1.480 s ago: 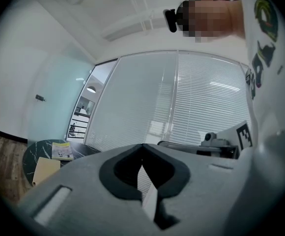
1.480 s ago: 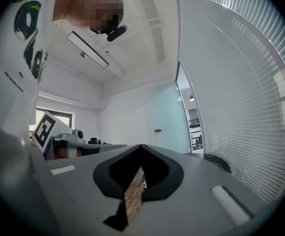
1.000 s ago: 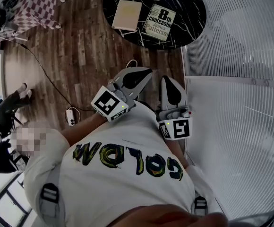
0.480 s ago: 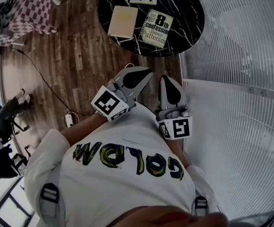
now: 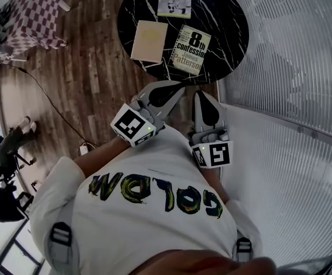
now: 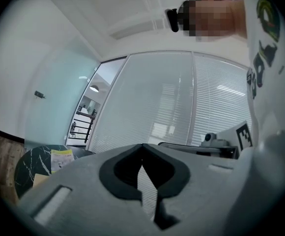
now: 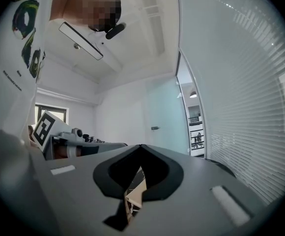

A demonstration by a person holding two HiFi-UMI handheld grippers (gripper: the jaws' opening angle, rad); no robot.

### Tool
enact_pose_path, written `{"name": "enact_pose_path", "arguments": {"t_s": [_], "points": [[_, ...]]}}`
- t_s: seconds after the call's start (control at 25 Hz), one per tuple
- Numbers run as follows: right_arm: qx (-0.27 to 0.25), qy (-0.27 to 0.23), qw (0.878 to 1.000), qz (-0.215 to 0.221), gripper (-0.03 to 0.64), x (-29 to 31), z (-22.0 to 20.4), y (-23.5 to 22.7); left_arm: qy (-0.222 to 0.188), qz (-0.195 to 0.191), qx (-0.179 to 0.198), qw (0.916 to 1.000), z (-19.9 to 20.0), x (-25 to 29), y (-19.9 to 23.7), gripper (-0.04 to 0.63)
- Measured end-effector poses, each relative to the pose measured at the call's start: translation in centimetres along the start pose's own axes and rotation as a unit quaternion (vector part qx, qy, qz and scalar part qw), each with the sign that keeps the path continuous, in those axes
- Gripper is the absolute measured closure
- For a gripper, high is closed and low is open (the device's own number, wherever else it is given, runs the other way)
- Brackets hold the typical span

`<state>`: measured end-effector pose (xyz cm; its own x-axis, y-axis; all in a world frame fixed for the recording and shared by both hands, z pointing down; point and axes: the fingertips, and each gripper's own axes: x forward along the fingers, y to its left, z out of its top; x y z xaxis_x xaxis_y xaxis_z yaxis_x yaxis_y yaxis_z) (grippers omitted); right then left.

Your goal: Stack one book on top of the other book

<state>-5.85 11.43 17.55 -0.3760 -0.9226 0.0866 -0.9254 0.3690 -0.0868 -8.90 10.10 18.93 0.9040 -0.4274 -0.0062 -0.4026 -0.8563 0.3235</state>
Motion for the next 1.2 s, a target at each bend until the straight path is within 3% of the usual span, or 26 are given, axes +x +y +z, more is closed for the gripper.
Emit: {"name": "enact_pose_path", "arguments": {"t_s": [0.68,1.2], "points": [[-0.002,0.023,1.0,-0.007,0.614,12.2,0.0,-3.0,0.003,-0.005,-0.026,0.9996,2.3,3.7,11.9,0.594],[0.009,0.028,0.999,-0.013,0.614,14.7,-0.5,-4.8,0.019,-0.014,-0.024,0.9994,2.2,5.7,14.1,0.594]]}}
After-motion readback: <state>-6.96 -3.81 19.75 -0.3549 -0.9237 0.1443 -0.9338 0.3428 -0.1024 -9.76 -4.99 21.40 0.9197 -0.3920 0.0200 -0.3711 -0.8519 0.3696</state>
